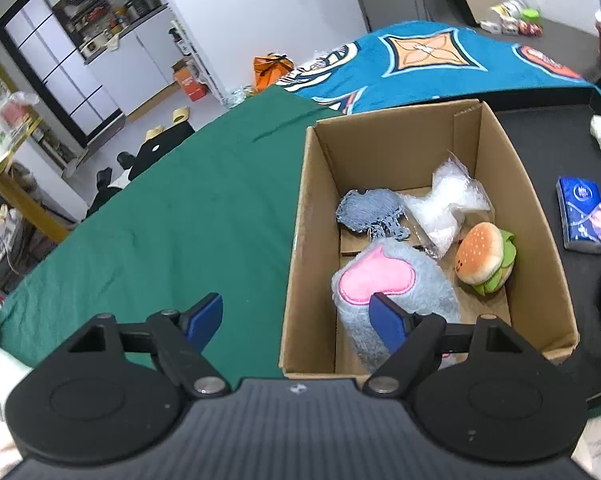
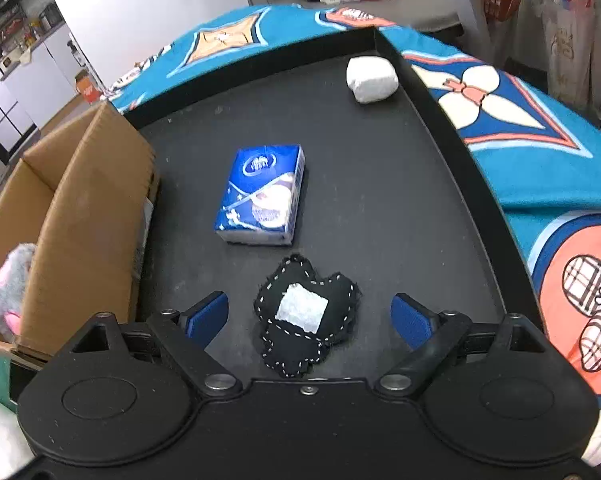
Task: Organize soft objects
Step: 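Reach the right gripper to the black cat-shaped pouch, then close the right gripper on the black pouch and lift it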
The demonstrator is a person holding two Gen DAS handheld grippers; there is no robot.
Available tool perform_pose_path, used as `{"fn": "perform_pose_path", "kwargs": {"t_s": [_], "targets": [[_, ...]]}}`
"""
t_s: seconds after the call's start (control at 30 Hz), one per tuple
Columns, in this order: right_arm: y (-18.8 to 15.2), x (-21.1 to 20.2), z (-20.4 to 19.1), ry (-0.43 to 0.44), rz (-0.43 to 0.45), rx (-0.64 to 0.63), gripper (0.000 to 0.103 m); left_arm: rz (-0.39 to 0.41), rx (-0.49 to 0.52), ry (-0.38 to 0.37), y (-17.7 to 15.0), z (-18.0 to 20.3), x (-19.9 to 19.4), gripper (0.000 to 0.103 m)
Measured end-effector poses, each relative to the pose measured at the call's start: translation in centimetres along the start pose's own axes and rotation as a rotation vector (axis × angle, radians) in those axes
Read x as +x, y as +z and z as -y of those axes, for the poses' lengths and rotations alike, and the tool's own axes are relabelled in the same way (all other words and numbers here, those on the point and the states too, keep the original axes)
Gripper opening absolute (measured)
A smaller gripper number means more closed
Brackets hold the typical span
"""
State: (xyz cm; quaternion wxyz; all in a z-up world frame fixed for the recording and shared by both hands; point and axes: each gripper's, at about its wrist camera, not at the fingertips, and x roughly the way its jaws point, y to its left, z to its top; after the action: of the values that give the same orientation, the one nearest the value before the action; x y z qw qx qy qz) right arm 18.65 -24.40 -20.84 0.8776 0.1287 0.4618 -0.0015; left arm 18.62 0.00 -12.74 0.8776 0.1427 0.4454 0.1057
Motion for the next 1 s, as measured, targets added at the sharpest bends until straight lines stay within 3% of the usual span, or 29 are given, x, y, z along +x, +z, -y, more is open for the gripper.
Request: {"fn": "perform_pose_path", "kwargs": {"t_s": [0.07, 0.17, 0.2, 0.3, 0.6, 1.0], "targets": [[-0.1, 0.2, 0.1, 0.01, -0.011, -0.005, 0.078, -0.005, 0.028, 0.002, 0.3, 0.2, 0.0, 0.08], [-0.2, 0.2, -0.1, 0.032, -0.018, -0.017, 0.056, -0.014, 0.059, 0.016, 0.4, 0.1, 0.0, 0.08], [-0.3, 0.1, -0.1, 0.037, -0.017, -0.022, 0.042, -0.021, 0.057, 0.021, 0.3, 0.0, 0.1, 0.08], [-0.3, 0.0, 0.2, 0.071, -0.019, -0.008, 0.033, -0.031, 0.058, 0.032, 0.2, -0.1, 0.1, 0.08], [-0.4, -1.0, 0.7, 0.119, 0.001, 0.016, 0.032, -0.027, 0.111, 0.058, 0.3, 0.7, -0.3, 0.08], [0.5, -2.4, -0.3, 0.153, 0.043, -0.028, 0.032, -0.026, 0.096, 0.006, 0.1, -0.1, 0.0, 0.08]]}}
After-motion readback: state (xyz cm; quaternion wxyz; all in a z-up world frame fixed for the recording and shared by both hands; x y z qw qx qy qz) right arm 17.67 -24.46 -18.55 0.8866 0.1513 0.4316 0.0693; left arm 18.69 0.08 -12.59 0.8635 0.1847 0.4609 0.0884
